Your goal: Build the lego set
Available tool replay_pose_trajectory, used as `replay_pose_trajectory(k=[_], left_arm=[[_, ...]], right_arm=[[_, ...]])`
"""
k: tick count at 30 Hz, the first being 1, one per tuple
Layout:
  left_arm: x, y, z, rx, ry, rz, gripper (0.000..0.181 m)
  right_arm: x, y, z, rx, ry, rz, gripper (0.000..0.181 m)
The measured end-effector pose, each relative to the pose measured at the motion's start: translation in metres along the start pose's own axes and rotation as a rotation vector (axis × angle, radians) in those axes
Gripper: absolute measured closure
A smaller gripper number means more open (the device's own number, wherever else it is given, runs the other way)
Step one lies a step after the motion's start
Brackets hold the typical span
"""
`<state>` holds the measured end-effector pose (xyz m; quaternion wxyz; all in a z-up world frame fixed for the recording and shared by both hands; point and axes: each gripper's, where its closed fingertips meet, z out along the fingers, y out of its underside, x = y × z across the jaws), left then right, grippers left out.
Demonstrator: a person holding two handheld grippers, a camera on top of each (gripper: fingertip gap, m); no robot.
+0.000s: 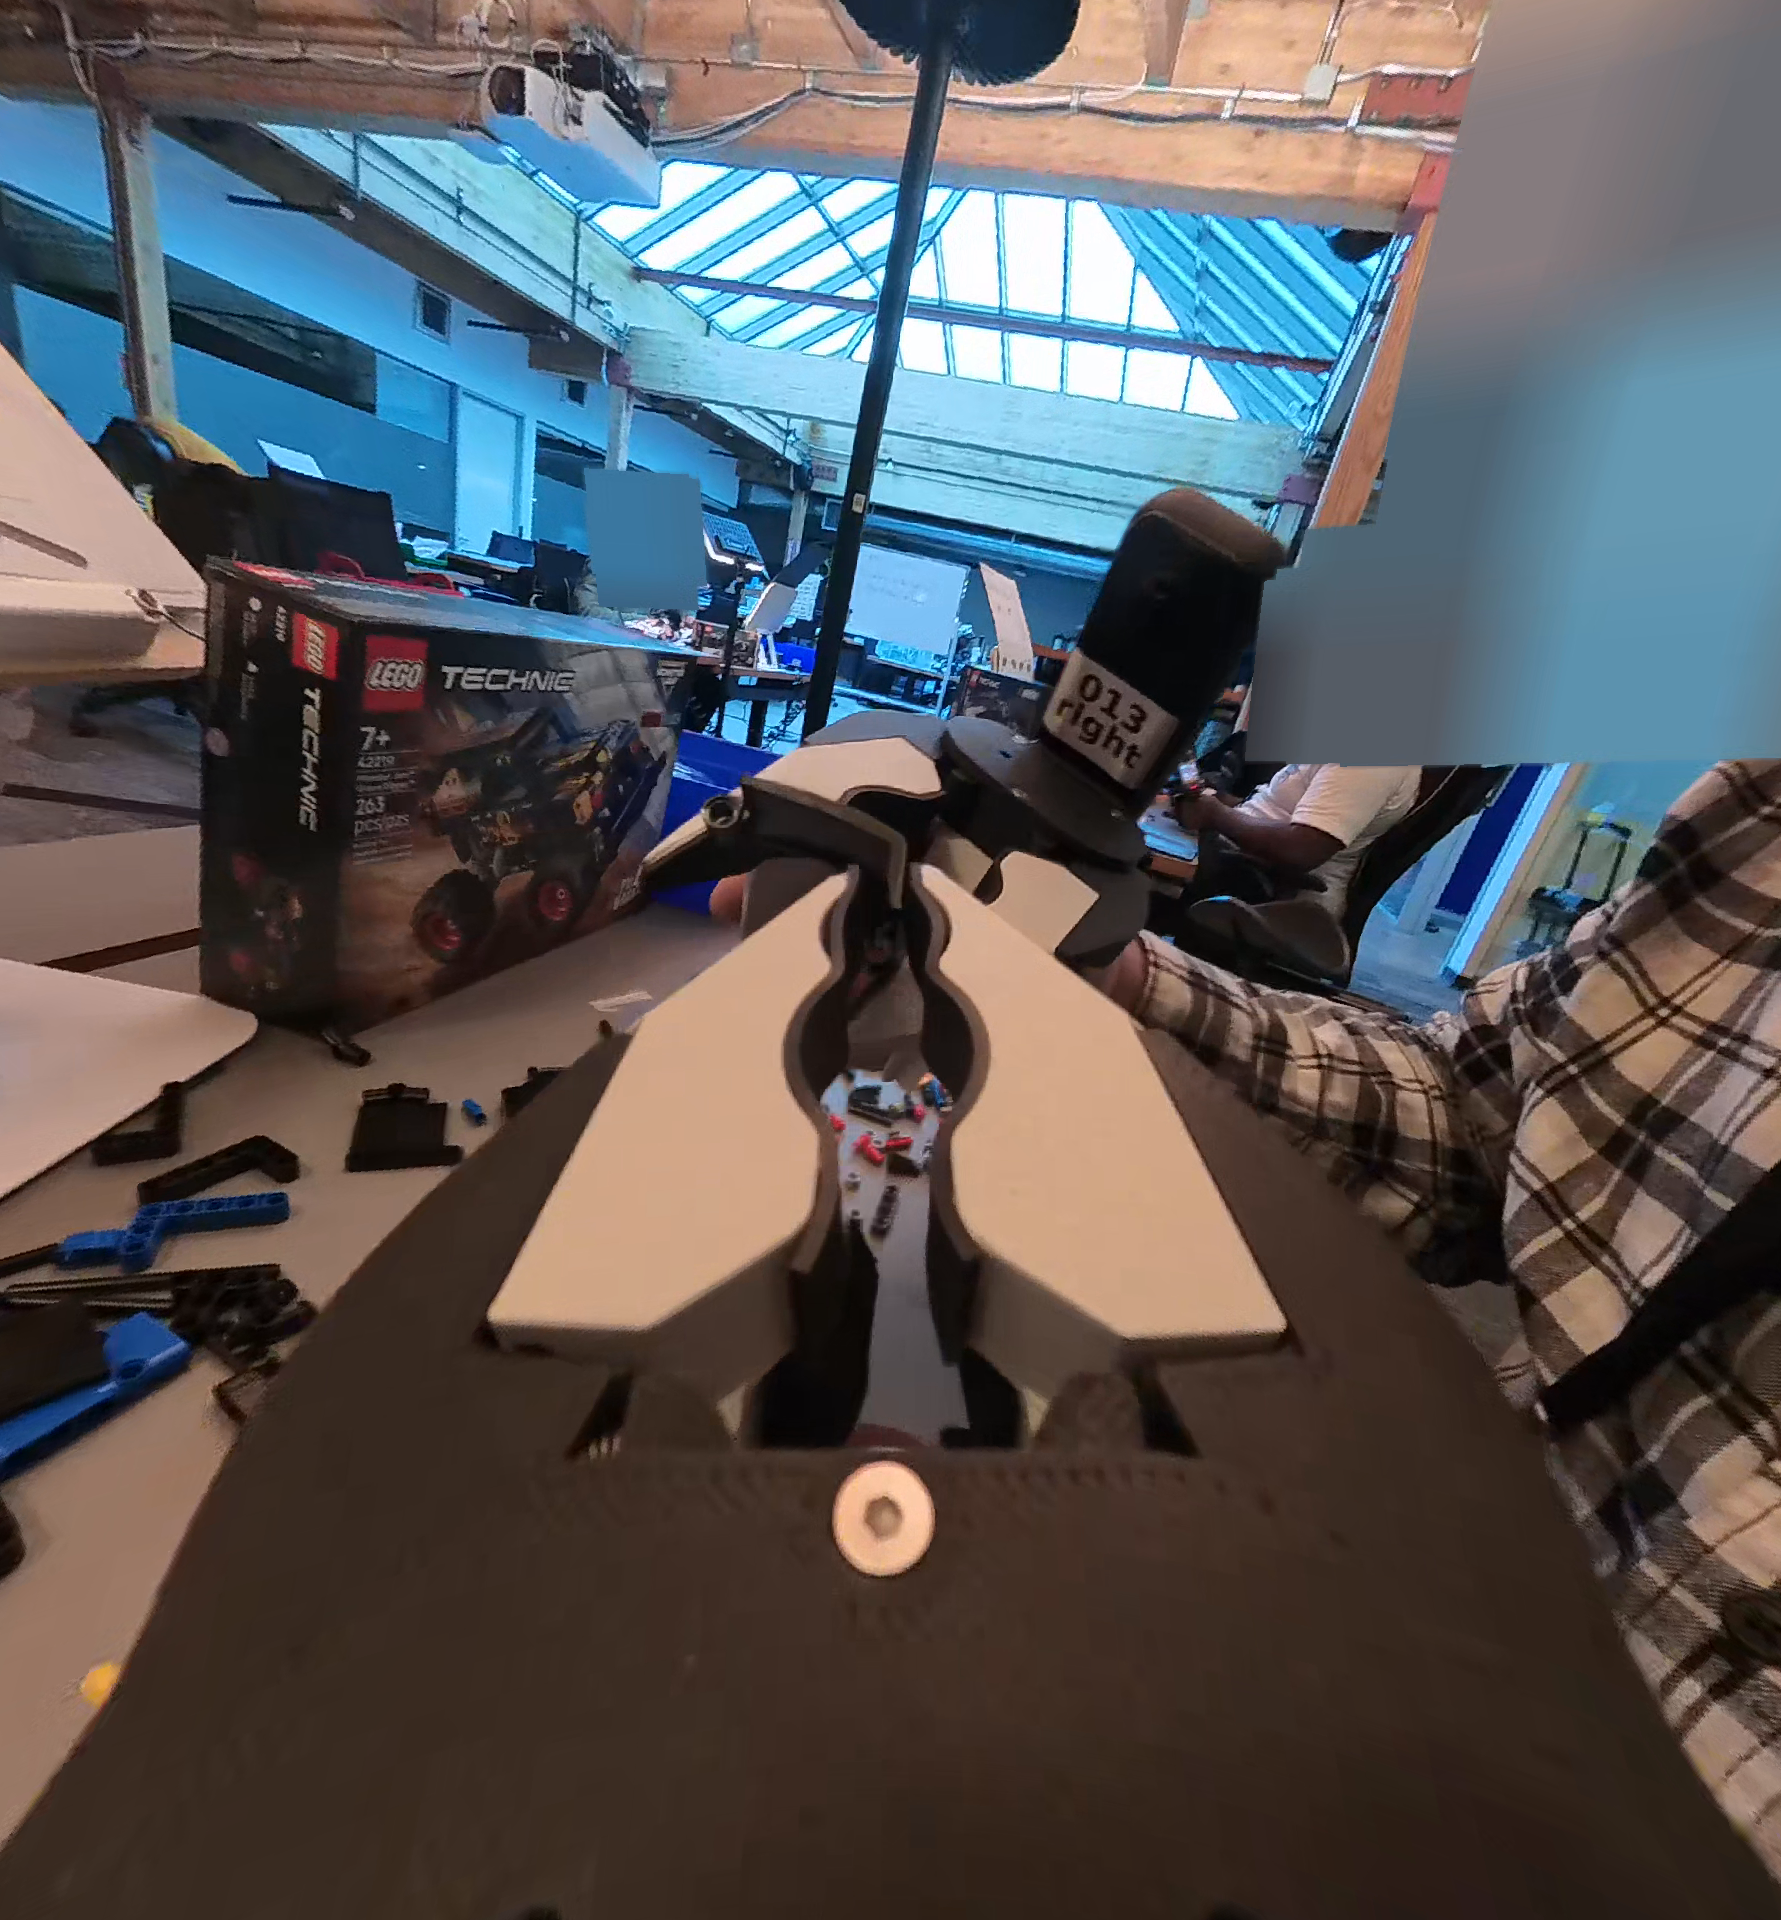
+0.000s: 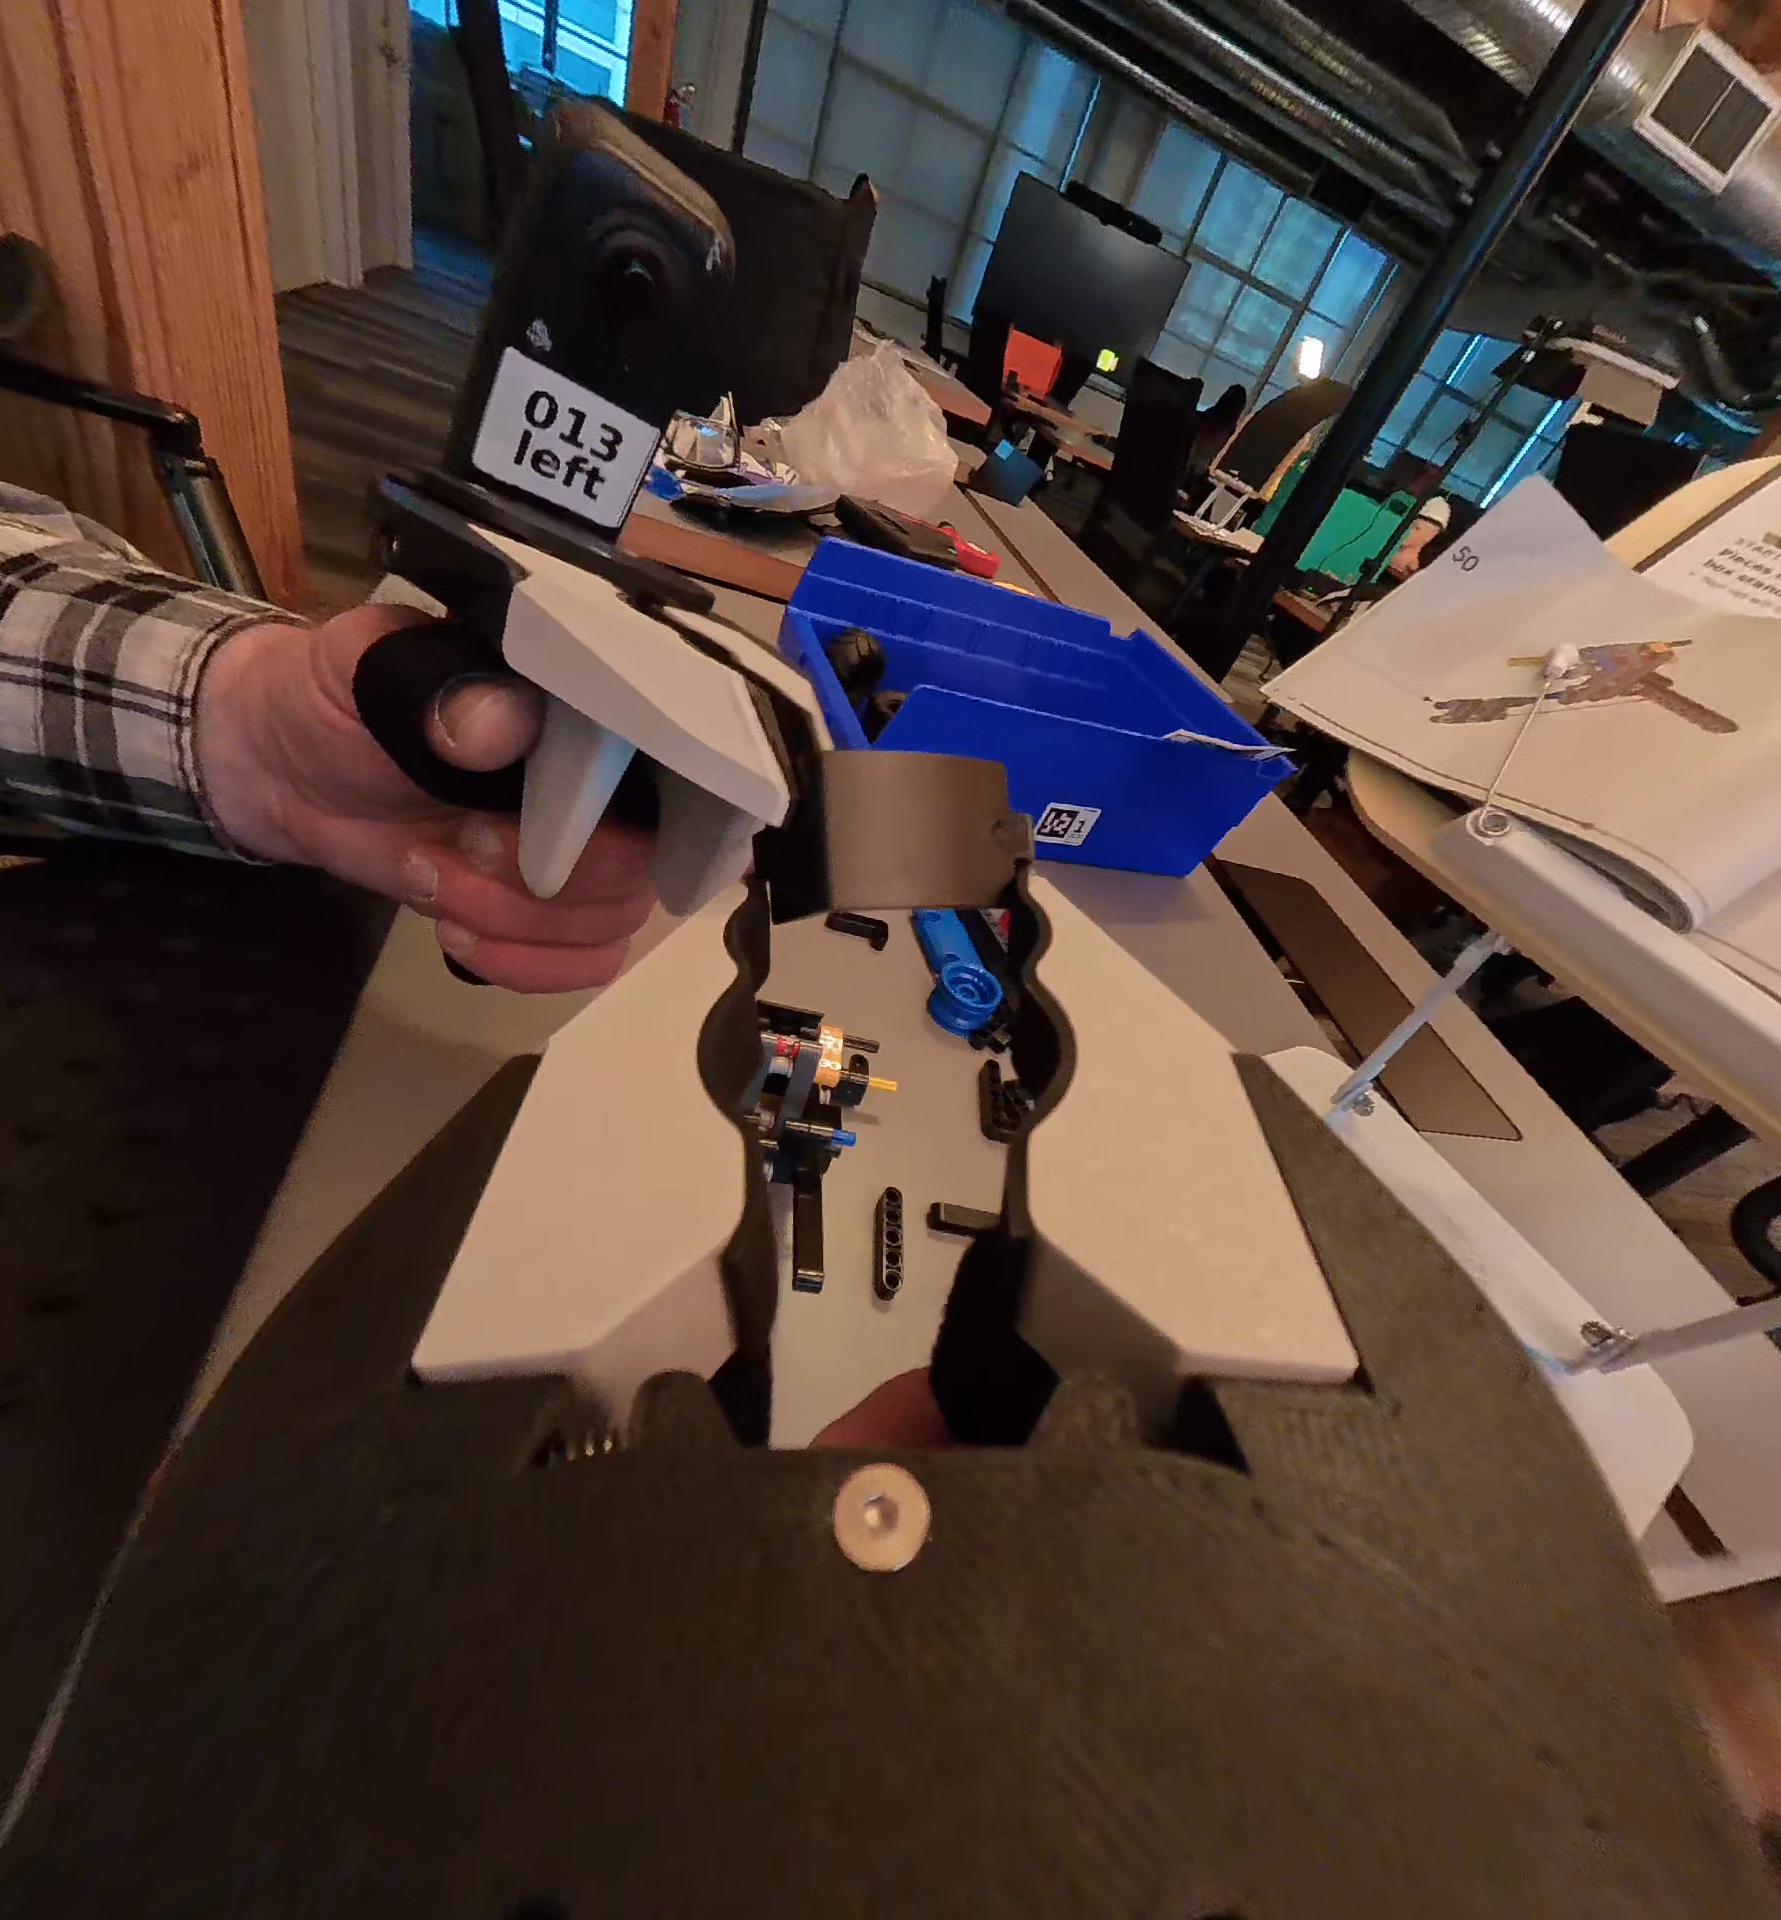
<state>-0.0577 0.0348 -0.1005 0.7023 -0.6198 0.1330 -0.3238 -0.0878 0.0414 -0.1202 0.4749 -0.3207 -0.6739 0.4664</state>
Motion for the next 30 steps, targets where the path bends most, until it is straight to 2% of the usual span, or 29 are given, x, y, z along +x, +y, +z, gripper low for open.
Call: replay_pose_trajectory(k=[3, 6, 8, 11, 15, 18, 22, 25, 28, 30], left_arm=[[0.005, 0.001, 0.0, -0.049, 0.032, 0.02, 0.181], [0.006, -0.011, -0.008, -0.036, 0.142, -0.133, 0.181], [0.008, -0.015, -0.015, -0.045, 0.24, -0.246, 0.181], [0.015, -0.01, -0.02, -0.093, 0.352, -0.322, 0.181], [0.023, -0.005, -0.02, -0.123, 0.432, -0.37, 0.181], [0.027, -0.007, -0.018, -0.114, 0.461, -0.398, 0.181], [0.016, -0.011, -0.014, -0.047, 0.422, -0.458, 0.181], [-0.011, -0.014, -0.012, 0.012, 0.263, -0.427, 0.169], [-0.036, -0.007, -0.014, -0.027, 0.048, -0.256, 0.147], [-0.045, 0.001, -0.015, -0.106, -0.111, -0.034, 0.141]], right_arm=[[-0.003, -0.001, -0.001, -0.001, -0.015, 0.001, 0.138], [-0.003, -0.005, -0.009, 0.024, -0.05, 0.031, 0.128], [-0.002, -0.01, -0.012, 0.058, -0.06, 0.051, 0.13], [-0.003, -0.011, -0.012, 0.052, -0.048, 0.001, 0.133], [-0.013, -0.007, -0.008, -0.012, -0.008, -0.221, 0.145], [-0.003, -0.006, -0.008, -0.049, 0.107, -0.365, 0.175], [0.009, -0.005, -0.01, -0.065, 0.146, -0.3, 0.179], [0.02, 0.009, -0.008, -0.145, 0.177, -0.204, 0.18], [0.029, 0.027, -0.006, -0.247, 0.199, -0.125, 0.181], [0.032, 0.038, -0.006, -0.309, 0.202, -0.065, 0.181]])
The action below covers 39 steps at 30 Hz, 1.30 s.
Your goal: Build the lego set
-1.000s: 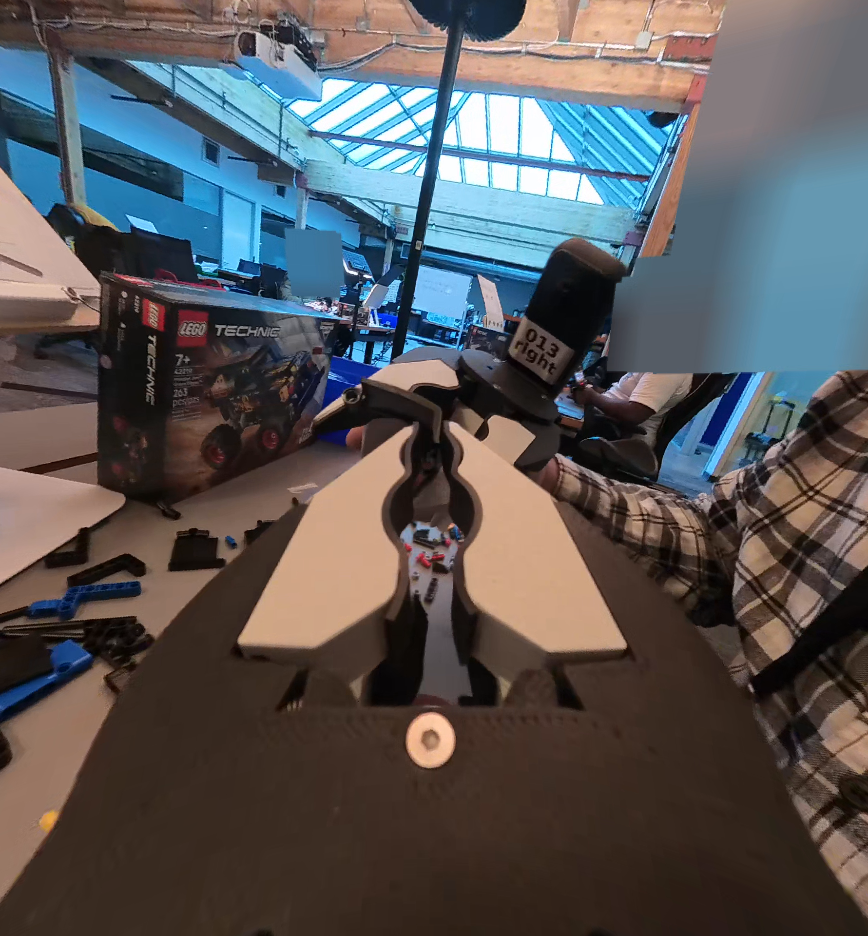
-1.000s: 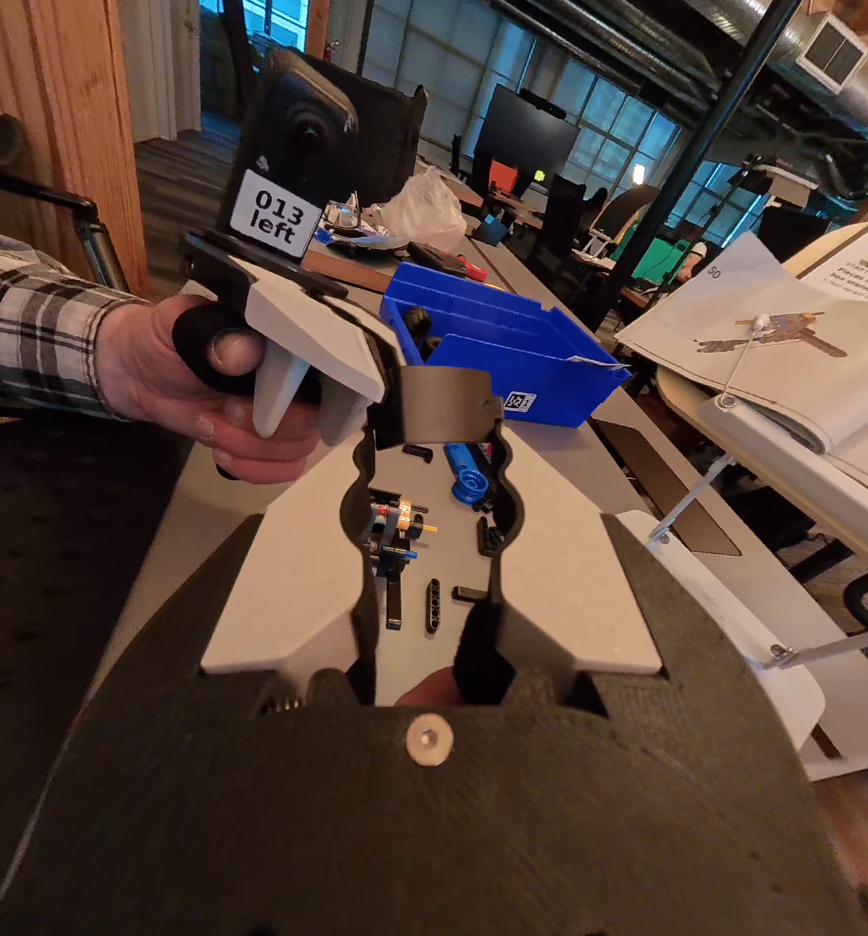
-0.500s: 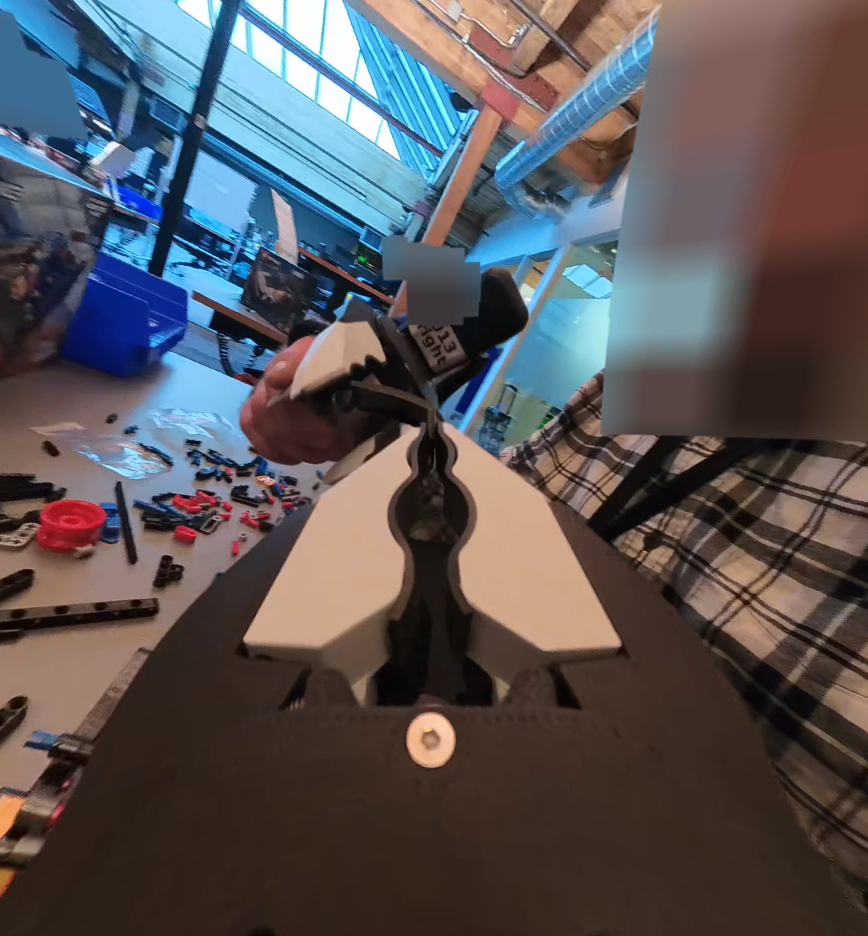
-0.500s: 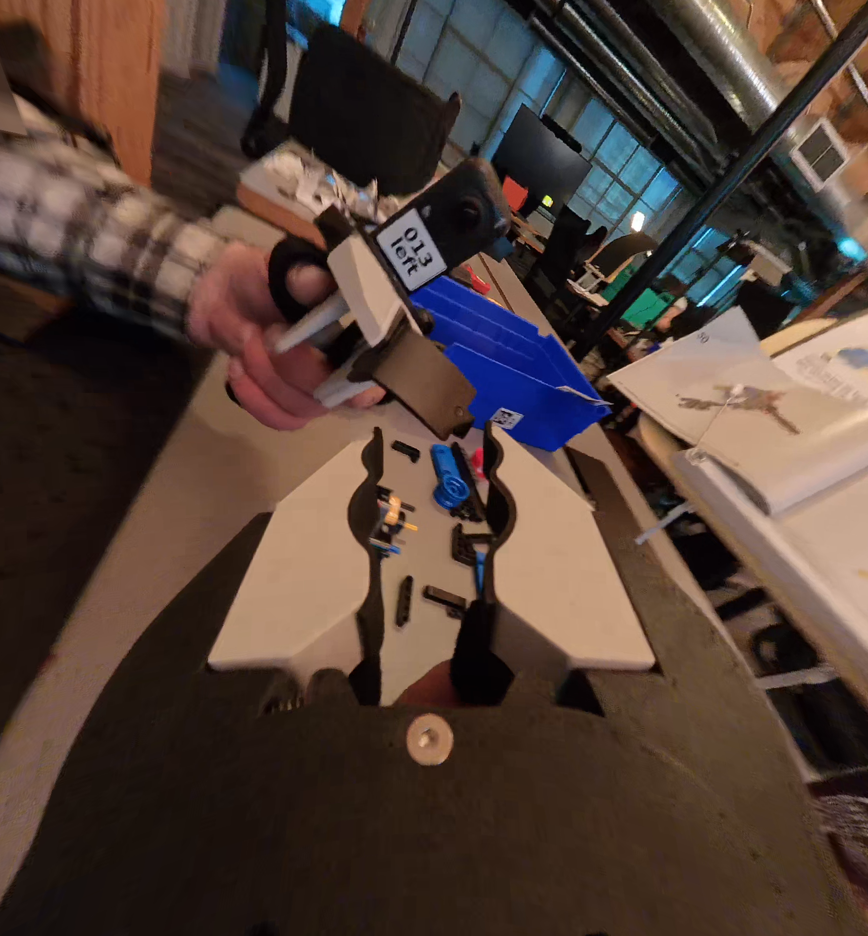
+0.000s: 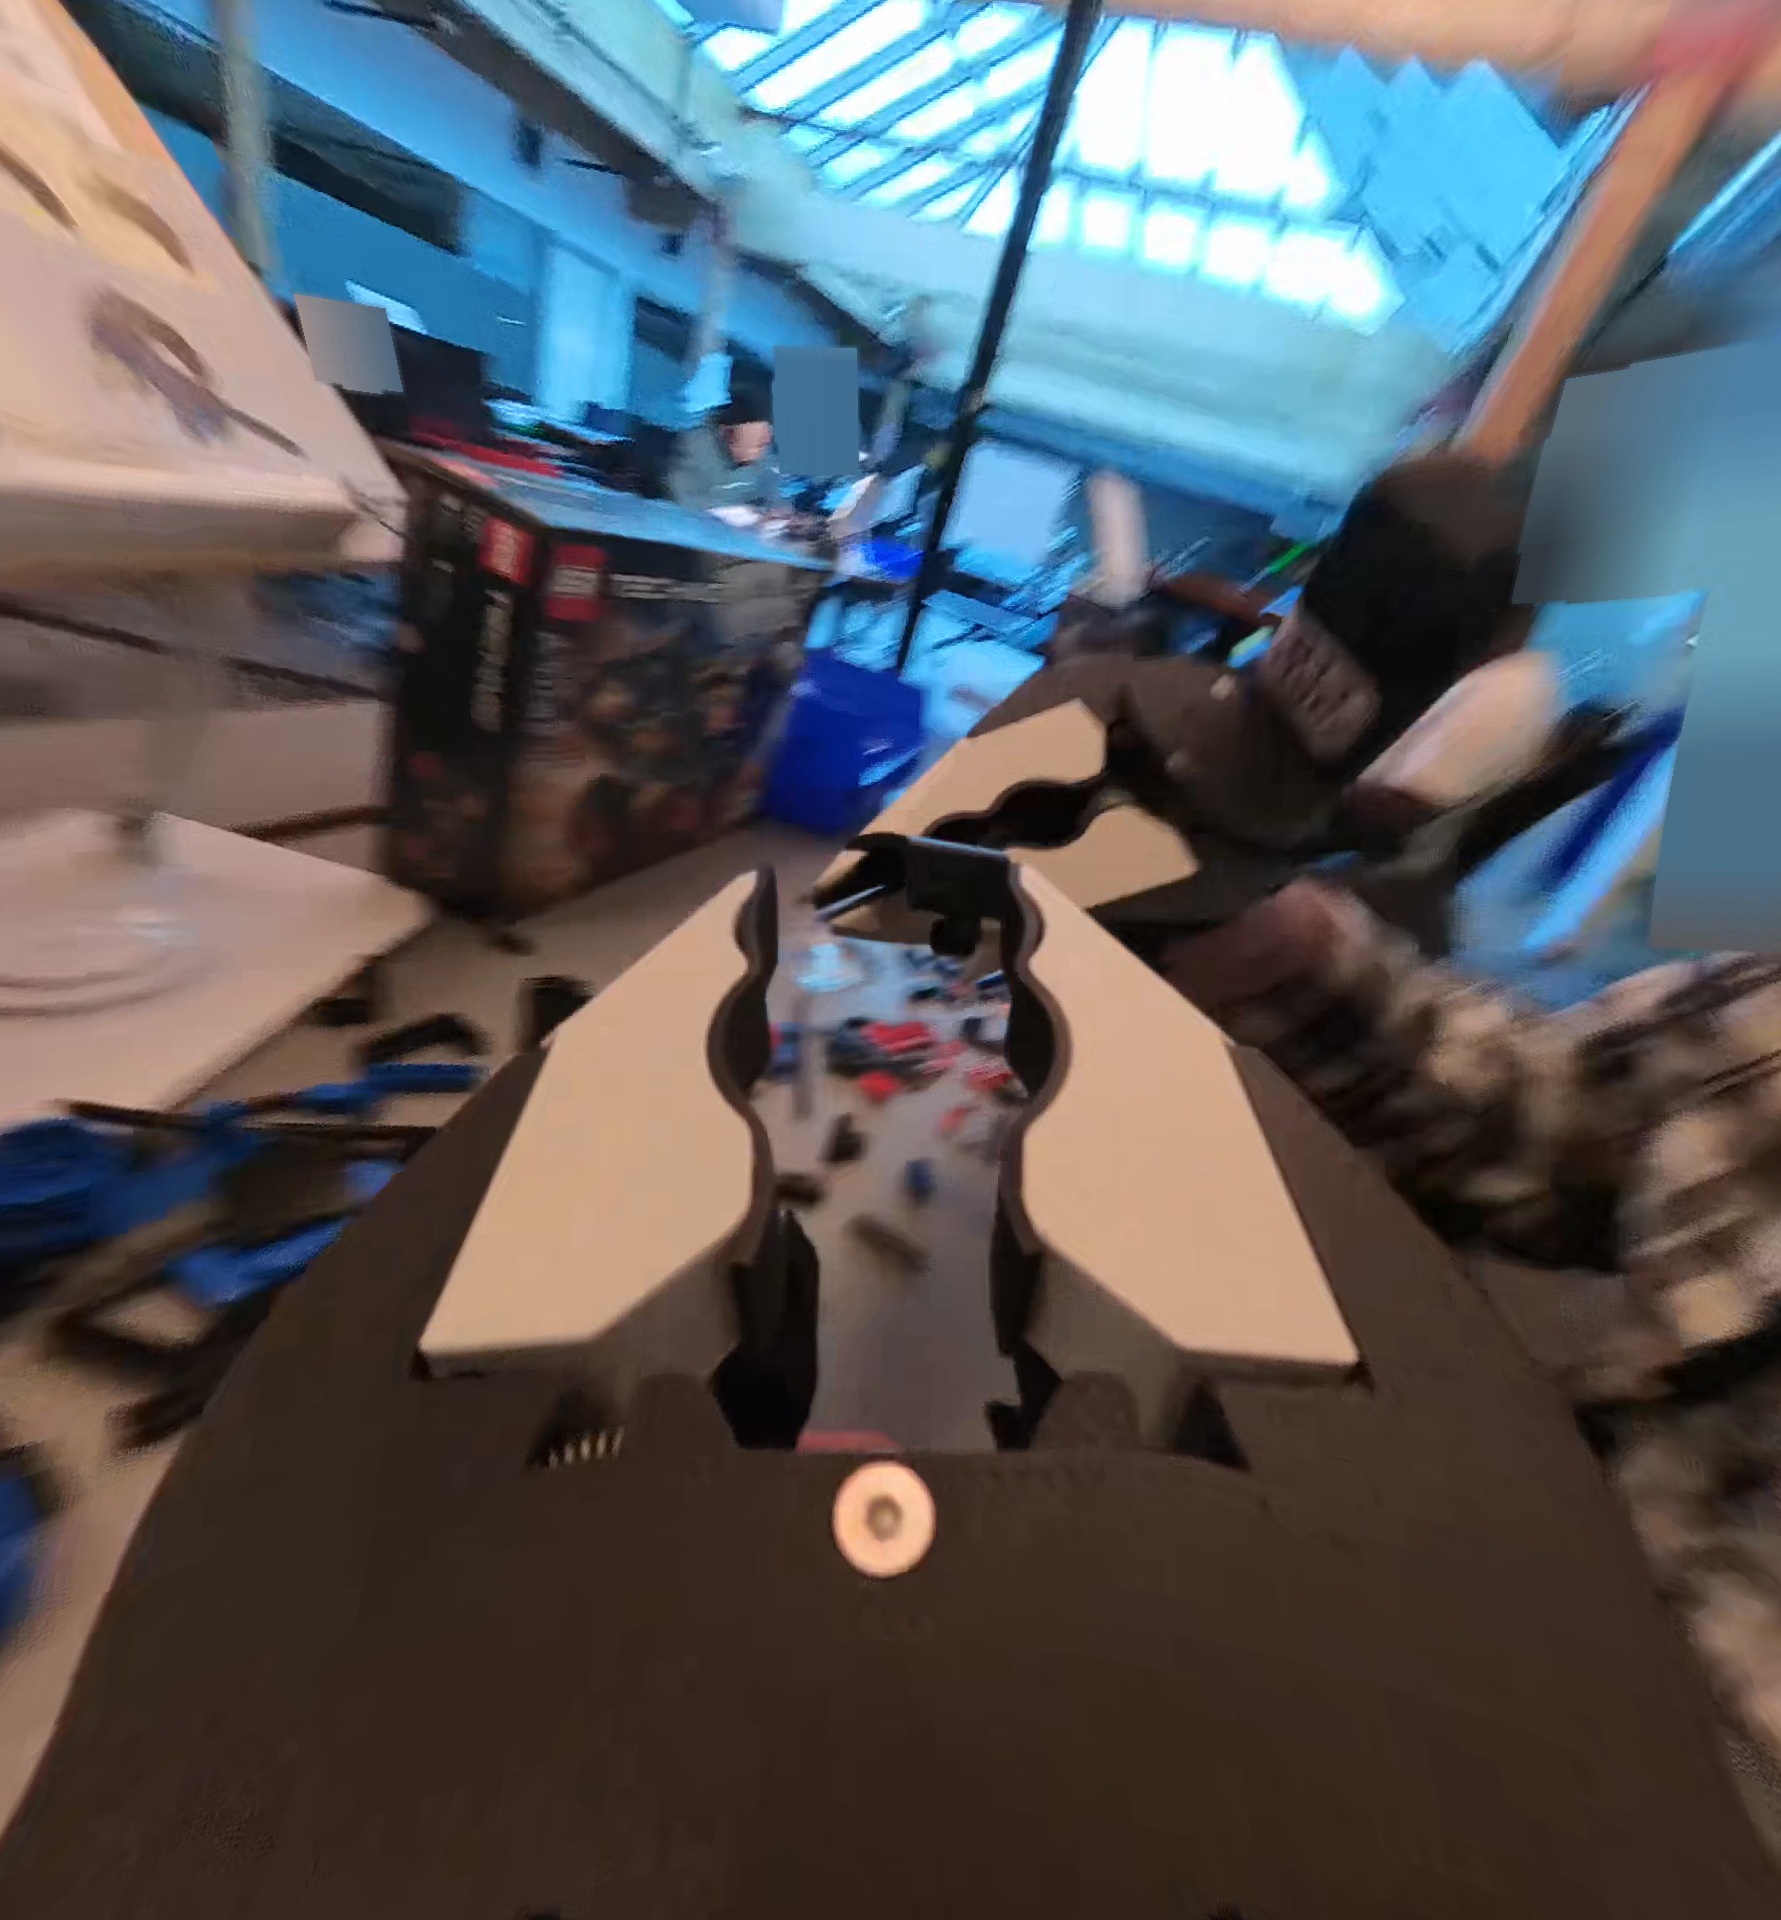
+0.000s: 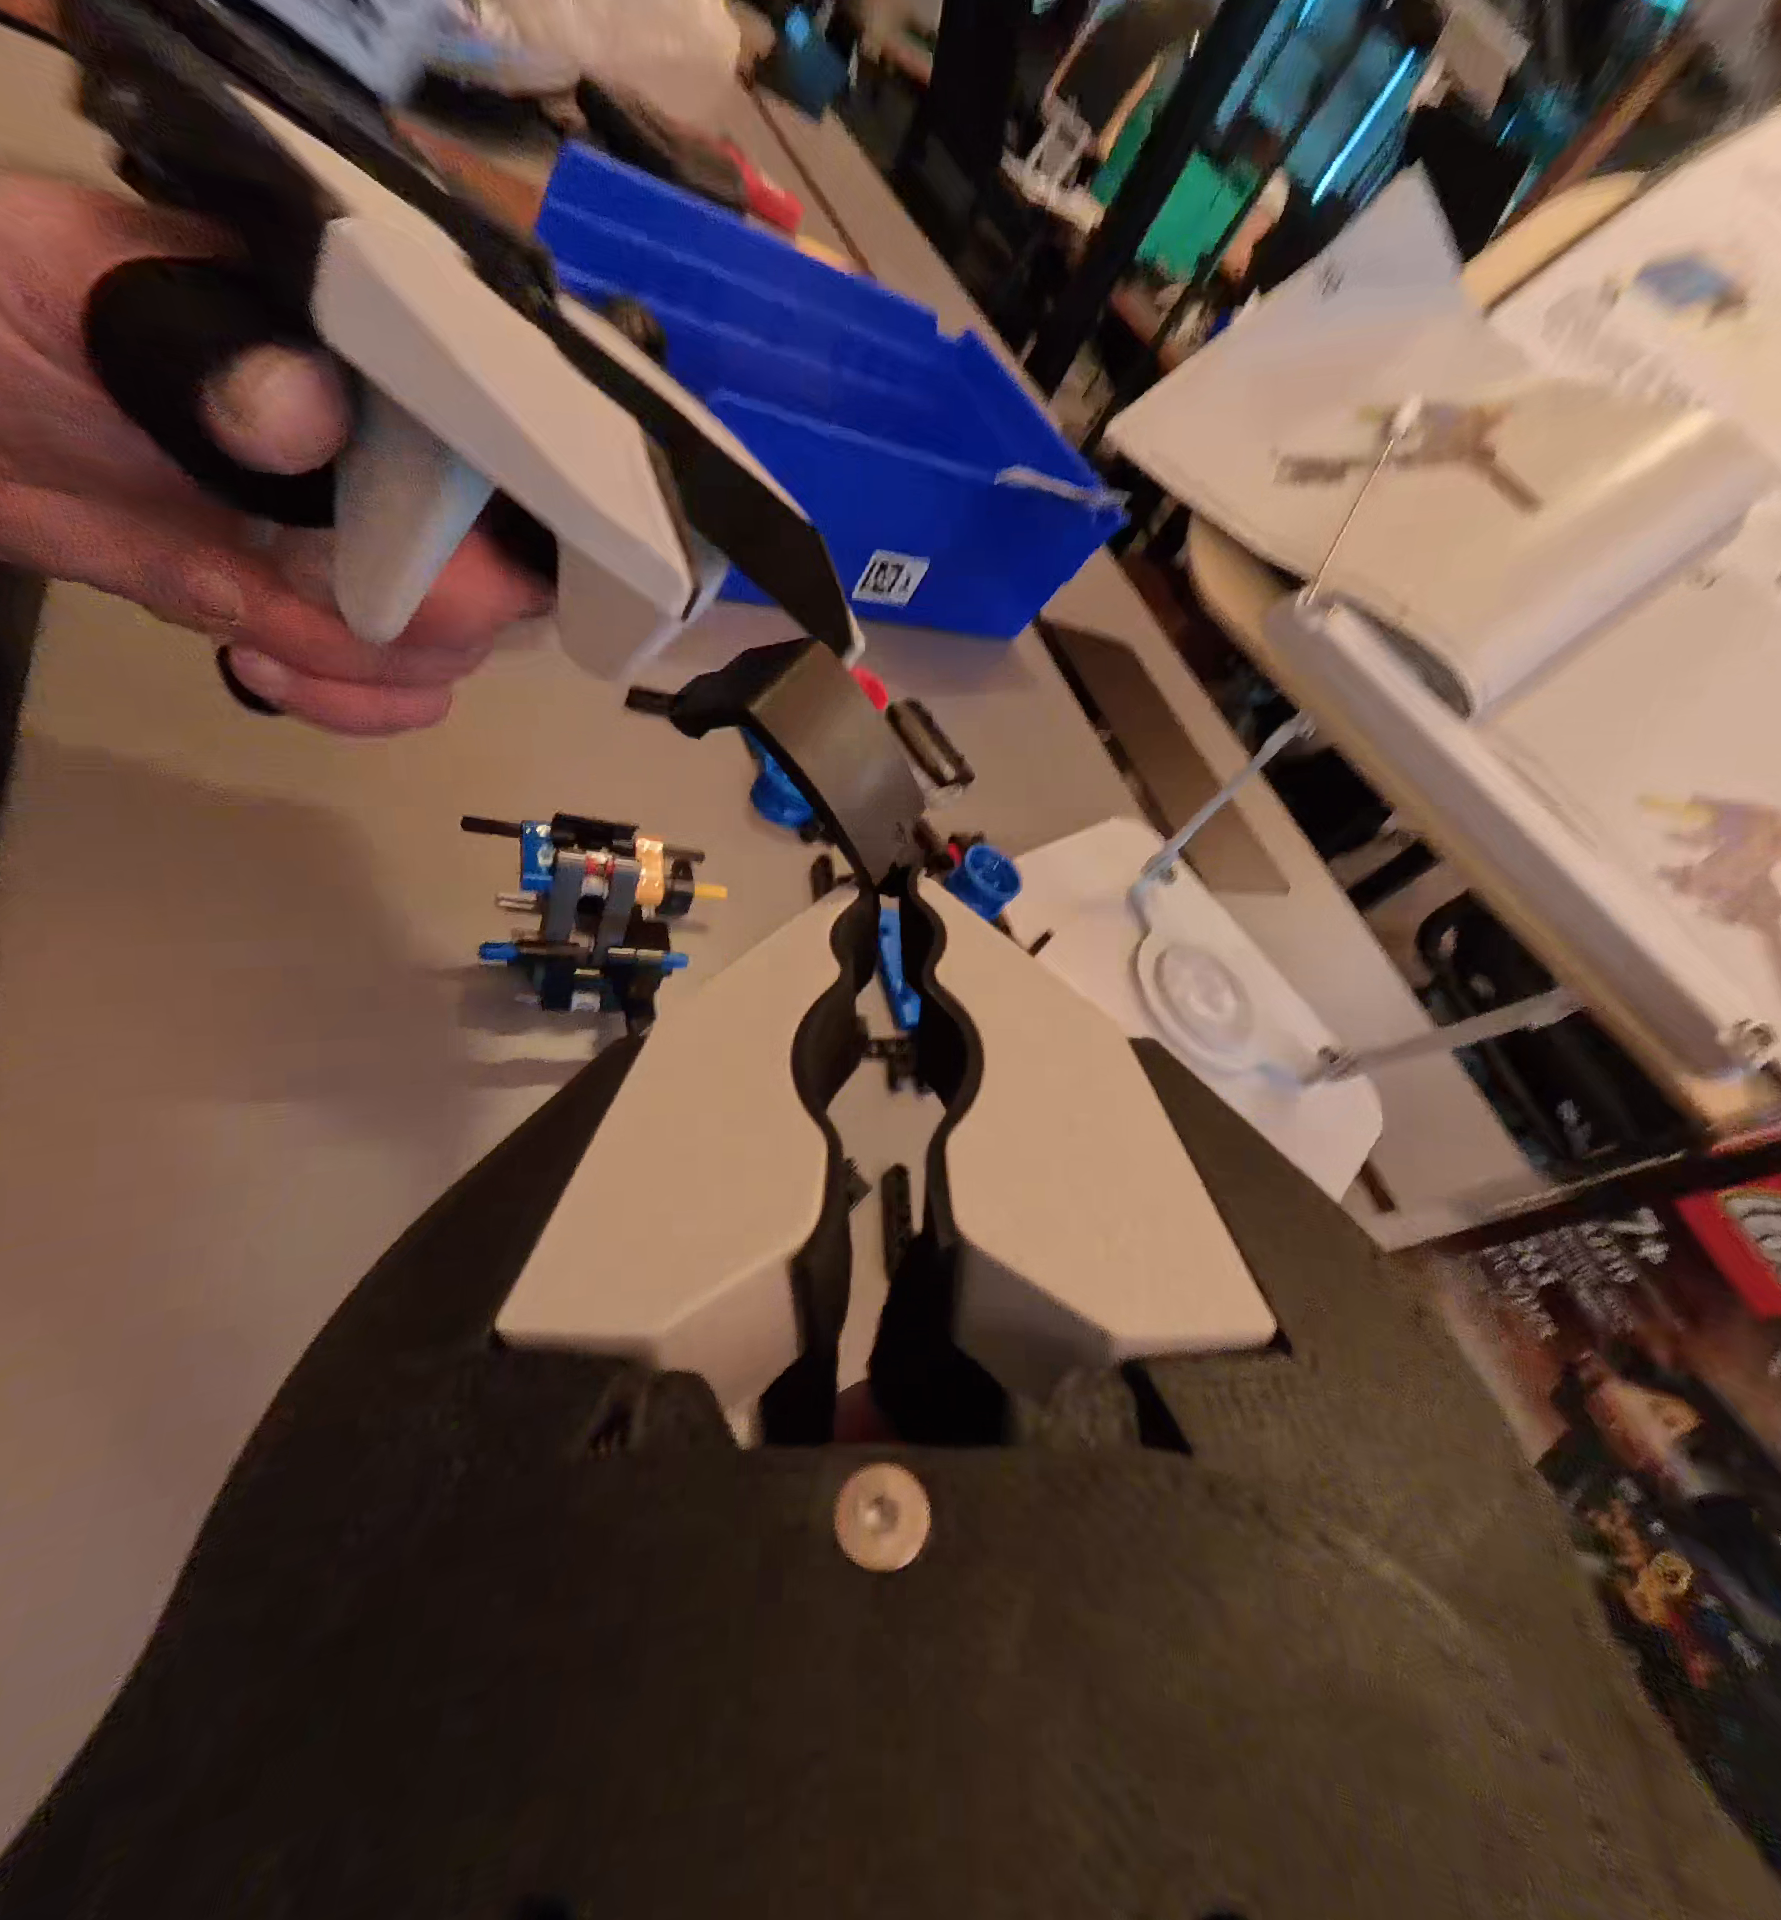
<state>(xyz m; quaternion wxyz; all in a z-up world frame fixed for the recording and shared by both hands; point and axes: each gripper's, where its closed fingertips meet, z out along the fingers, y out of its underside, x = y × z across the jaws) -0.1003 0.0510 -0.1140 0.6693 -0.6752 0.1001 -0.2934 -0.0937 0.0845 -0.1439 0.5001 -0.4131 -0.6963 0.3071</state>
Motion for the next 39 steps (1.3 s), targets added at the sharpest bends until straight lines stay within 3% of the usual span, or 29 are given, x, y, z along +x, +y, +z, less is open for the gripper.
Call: replay_pose_trajectory(k=[5, 9, 15, 23, 28, 33, 35, 39], left_arm=[[-0.004, 0.01, 0.007, -0.197, -0.329, 0.619, 0.149], [-0.005, 0.011, 0.013, -0.281, -0.441, 0.873, 0.175], [-0.003, 0.023, 0.014, -0.338, -0.397, 0.97, 0.153], [0.005, 0.041, 0.02, -0.366, -0.346, 1.019, 0.137], [0.003, 0.048, 0.018, -0.382, -0.35, 0.994, 0.139], [-0.012, 0.05, -0.005, -0.428, -0.385, 0.905, 0.146], [-0.015, 0.056, -0.016, -0.464, -0.387, 0.868, 0.147], [-0.014, 0.081, -0.035, -0.572, -0.347, 0.809, 0.145]], right_arm=[[0.001, 0.018, 0.007, -0.105, 0.0, 0.105, 0.181], [-0.001, 0.027, 0.008, -0.151, -0.021, 0.154, 0.181], [-0.001, 0.036, 0.008, -0.183, -0.05, 0.223, 0.181], [-0.006, 0.04, 0.011, -0.19, -0.088, 0.284, 0.181], [-0.003, 0.042, 0.009, -0.177, -0.109, 0.324, 0.181], [0.0, 0.053, -0.002, -0.196, -0.158, 0.292, 0.181], [-0.011, 0.056, -0.006, -0.205, -0.23, 0.254, 0.181], [-0.059, 0.063, -0.005, -0.232, -0.418, 0.066, 0.154]])
